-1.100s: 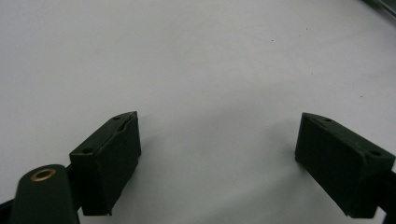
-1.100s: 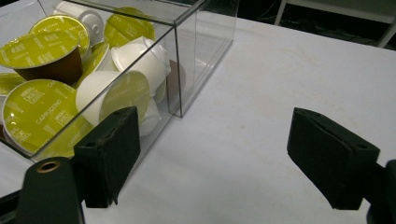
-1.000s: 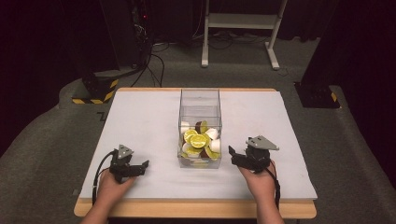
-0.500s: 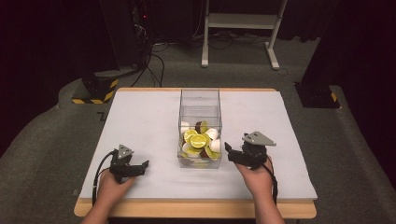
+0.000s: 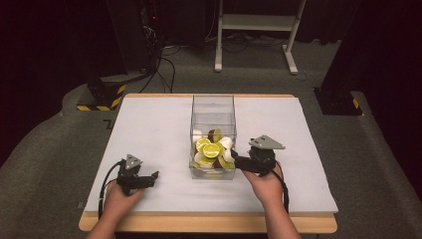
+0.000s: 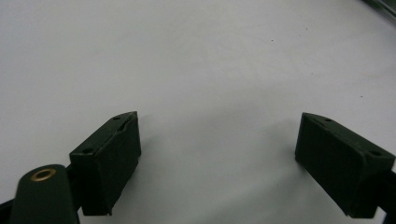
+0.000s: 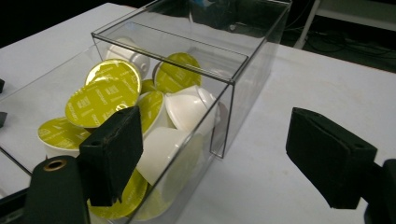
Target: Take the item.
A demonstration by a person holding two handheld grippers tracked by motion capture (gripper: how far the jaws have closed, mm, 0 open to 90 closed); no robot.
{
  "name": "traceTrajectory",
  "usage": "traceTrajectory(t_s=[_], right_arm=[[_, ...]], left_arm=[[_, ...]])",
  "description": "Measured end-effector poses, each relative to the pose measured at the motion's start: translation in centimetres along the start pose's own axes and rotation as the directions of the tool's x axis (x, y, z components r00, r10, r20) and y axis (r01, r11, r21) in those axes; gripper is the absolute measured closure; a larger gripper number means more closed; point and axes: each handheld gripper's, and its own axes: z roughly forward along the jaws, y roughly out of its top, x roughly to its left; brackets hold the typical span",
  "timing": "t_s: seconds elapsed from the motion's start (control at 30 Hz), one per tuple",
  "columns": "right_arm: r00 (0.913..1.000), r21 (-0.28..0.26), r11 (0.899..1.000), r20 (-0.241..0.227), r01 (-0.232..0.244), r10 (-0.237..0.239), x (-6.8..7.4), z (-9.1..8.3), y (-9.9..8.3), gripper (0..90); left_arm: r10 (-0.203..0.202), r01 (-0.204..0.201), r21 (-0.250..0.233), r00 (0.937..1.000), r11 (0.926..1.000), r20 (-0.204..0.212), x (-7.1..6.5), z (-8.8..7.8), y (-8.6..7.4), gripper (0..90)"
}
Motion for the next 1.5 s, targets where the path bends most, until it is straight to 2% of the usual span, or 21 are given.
traceTrajectory(t_s=[0.5, 0.77, 1.23, 1.5], right_arm=[[0.9988, 0.003, 1.000, -0.043, 0.022, -0.022, 1.8, 1.1, 0.8, 18.3], [0.9959, 0.016, 0.999, -0.086, 0.030, -0.028, 2.4, 1.7, 1.4, 18.0], [0.9915, 0.034, 0.998, -0.122, 0.049, -0.044, 3.8, 3.0, 1.8, 18.3], [0.9885, 0.048, 0.996, -0.134, 0.078, -0.071, 4.6, 3.6, 1.9, 19.1]], left_arm=[[-0.005, 0.005, -0.006, 1.0000, 1.0000, 0.001, 0.0, 0.0, 0.0, 14.4], [-0.002, 0.002, -0.002, 1.0000, 1.0000, 0.002, 0.0, 0.0, 0.0, 14.4], [-0.004, 0.004, -0.004, 1.0000, 1.0000, 0.002, 0.0, 0.0, 0.0, 14.4], [-0.001, 0.001, 0.000, 1.0000, 1.0000, 0.000, 0.0, 0.0, 0.0, 14.4]])
